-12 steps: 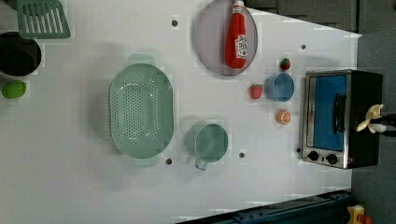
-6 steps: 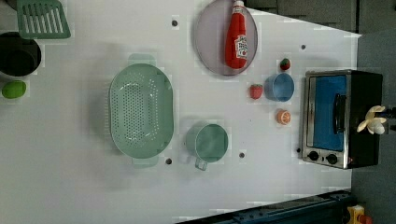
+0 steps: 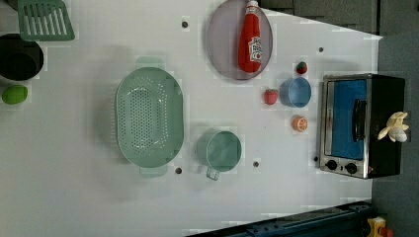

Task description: Pick banana from table and place on oven.

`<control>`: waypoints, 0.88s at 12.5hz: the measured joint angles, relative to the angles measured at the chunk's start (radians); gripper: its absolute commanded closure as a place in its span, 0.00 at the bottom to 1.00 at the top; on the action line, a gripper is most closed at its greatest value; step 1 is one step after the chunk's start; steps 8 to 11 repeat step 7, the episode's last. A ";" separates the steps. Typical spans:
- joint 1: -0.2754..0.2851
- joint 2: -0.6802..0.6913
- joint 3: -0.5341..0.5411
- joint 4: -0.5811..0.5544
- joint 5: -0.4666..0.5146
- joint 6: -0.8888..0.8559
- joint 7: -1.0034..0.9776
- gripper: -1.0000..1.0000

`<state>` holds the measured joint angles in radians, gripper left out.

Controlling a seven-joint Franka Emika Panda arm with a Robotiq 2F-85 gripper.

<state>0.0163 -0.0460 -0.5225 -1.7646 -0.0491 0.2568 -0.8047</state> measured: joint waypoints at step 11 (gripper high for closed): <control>0.027 -0.104 0.328 0.062 0.010 -0.181 0.600 0.00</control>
